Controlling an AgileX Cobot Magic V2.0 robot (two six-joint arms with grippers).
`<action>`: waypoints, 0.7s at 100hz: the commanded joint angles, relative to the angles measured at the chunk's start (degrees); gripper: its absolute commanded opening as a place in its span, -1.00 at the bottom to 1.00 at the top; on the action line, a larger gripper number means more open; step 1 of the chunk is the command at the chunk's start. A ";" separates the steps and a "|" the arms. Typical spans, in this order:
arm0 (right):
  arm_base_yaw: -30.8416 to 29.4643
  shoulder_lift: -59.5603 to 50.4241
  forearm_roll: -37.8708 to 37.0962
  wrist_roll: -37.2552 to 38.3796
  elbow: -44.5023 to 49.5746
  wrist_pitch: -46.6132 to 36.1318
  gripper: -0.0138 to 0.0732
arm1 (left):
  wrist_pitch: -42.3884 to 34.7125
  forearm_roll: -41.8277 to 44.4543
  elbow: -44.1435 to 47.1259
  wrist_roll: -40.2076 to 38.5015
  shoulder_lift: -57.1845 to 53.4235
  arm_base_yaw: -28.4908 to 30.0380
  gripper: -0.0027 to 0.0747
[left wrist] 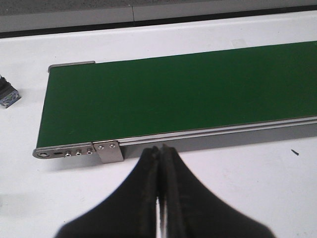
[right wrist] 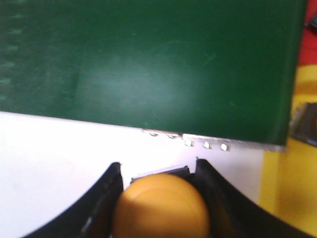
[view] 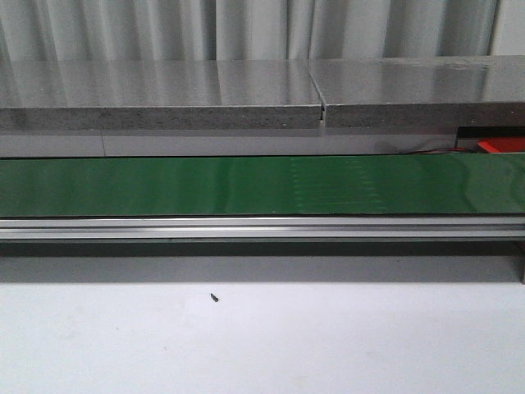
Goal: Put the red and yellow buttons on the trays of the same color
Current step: 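Carry the yellow button into the yellow tray and open the right gripper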
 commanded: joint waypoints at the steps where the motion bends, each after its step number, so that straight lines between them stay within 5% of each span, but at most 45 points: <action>1: -4.14 -2.30 0.49 1.46 -0.18 -1.70 -0.10 | -3.93 -0.46 -1.57 -0.01 0.05 -0.51 -0.98; 31: -14.11 -2.10 -4.51 11.28 1.10 -4.42 -0.10 | -3.93 -0.46 -1.57 -0.01 0.05 -0.51 -0.98; 46: -15.68 -0.49 -8.40 18.21 1.35 -4.98 -0.10 | -3.93 -0.46 -1.57 -0.01 0.05 -0.51 -0.98; 70: -15.90 2.98 -9.17 18.87 1.98 -9.13 -0.10 | -3.93 -0.46 -1.57 -0.01 0.05 -0.51 -0.98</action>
